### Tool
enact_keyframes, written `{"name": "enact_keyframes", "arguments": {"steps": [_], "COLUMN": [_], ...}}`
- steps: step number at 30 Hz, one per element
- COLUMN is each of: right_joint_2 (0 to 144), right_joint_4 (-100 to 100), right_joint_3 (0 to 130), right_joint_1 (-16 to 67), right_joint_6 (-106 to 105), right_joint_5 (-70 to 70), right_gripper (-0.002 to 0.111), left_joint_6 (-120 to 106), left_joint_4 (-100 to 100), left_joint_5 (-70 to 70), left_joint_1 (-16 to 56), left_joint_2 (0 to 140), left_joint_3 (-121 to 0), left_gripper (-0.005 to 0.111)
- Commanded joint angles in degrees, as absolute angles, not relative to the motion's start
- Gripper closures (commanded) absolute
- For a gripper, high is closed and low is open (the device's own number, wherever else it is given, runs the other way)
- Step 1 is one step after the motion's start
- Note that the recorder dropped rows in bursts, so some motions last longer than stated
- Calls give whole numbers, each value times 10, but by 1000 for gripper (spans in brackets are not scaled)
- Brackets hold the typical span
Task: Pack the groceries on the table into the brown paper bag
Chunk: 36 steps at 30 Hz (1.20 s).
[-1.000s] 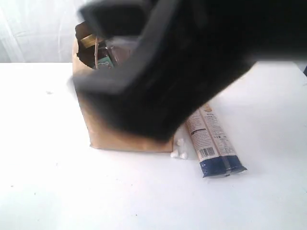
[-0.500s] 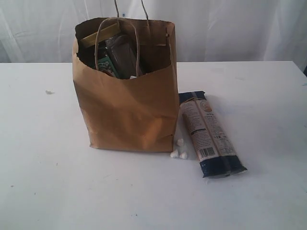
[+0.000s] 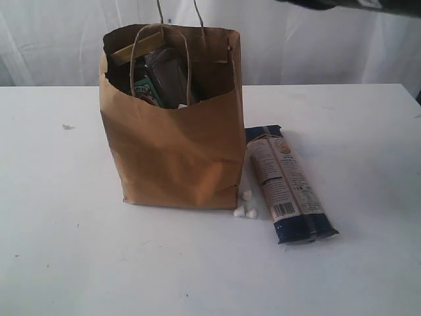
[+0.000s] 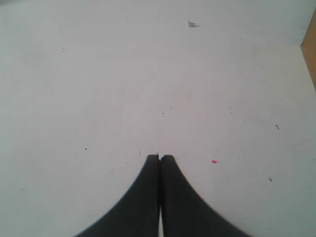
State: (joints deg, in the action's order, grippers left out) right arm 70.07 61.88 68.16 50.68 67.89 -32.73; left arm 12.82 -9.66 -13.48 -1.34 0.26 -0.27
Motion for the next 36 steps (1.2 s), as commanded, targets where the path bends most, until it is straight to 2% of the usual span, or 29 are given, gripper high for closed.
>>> {"name": "enact_keyframes", "arguments": {"steps": [1,4,6,10,26,28,33,36], "right_joint_2": [737,777,808,849,900,900,900,900], "right_joint_4": [264,60,-4,0,0,0,0,0], "right_joint_3": [713,752,770,780,800,800,800,800], "right_joint_1": [404,372,372,372,372,372,372,372], "right_joint_6": [435,144,7,0,0,0,0,0], "right_joint_5": [-240,-334,-416,-429,-304,-301,-303,-304], "right_gripper": [108,108,108,108,108,104,77,68], "left_joint_6": [128,128,128,128,128,128,128,128], "left_joint_4": [-94,-94,-94,-94,-94,-94,-94,-94], "left_joint_5": [-131,-131,-131,-131,-131,-131,-131,-131], "left_joint_1": [-12,-12,-12,-12,-12,-12,-12,-12], "left_joint_2": [0,0,0,0,0,0,0,0], "left_joint_3": [0,0,0,0,0,0,0,0], "left_gripper": [107,107,107,107,107,107,107,107]}}
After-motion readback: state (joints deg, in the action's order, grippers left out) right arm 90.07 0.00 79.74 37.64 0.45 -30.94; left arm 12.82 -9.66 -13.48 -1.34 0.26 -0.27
